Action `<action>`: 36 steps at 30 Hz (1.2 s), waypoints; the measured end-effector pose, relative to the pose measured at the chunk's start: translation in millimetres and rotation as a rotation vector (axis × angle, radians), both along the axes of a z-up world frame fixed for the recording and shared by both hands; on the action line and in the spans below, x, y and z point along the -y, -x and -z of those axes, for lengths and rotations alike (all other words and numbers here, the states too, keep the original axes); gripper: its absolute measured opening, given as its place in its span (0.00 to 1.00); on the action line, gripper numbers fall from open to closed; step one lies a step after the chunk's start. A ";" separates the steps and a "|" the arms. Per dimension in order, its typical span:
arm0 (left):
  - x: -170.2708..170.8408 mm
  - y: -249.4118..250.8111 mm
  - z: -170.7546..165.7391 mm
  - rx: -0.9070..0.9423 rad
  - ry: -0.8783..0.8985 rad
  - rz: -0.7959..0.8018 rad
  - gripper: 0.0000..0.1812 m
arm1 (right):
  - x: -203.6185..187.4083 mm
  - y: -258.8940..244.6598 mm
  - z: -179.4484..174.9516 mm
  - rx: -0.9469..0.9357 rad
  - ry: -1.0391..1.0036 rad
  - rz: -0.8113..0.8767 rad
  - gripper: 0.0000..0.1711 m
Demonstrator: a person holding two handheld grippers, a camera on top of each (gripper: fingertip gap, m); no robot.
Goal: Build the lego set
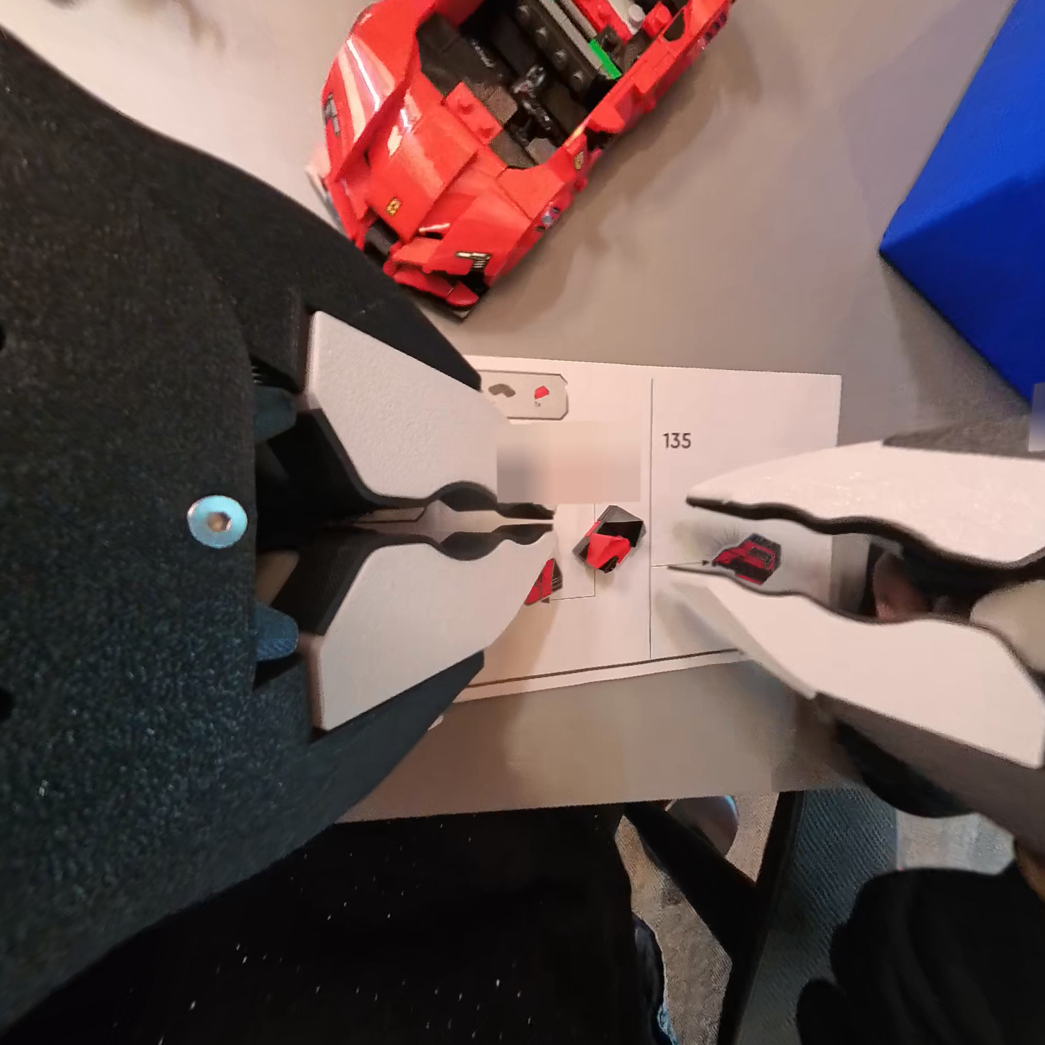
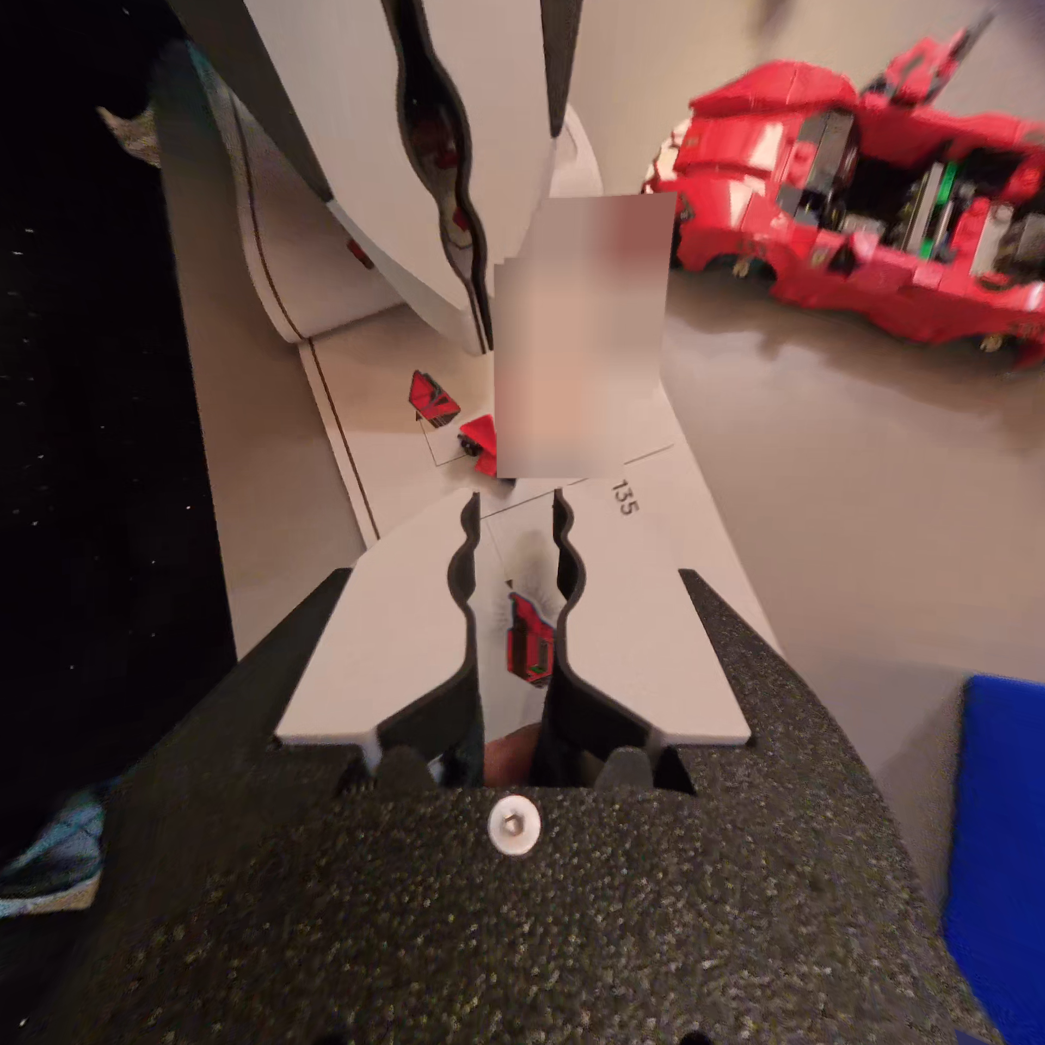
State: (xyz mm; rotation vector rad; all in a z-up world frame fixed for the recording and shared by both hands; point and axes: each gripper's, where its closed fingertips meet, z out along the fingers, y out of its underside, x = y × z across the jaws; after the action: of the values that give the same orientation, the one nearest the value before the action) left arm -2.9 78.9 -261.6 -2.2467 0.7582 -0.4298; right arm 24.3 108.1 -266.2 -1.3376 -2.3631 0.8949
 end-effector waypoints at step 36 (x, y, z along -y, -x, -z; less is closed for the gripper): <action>4.3 38.6 -30.8 0.009 -0.050 -0.105 0.01 | 9.1 3.8 15.5 -0.028 -0.016 0.248 0.15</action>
State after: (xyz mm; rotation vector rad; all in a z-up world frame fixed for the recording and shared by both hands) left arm -41.5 74.5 -230.8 -2.2248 0.6357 -0.3664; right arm 20.5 99.0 -281.7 -1.5577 -2.1183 0.8132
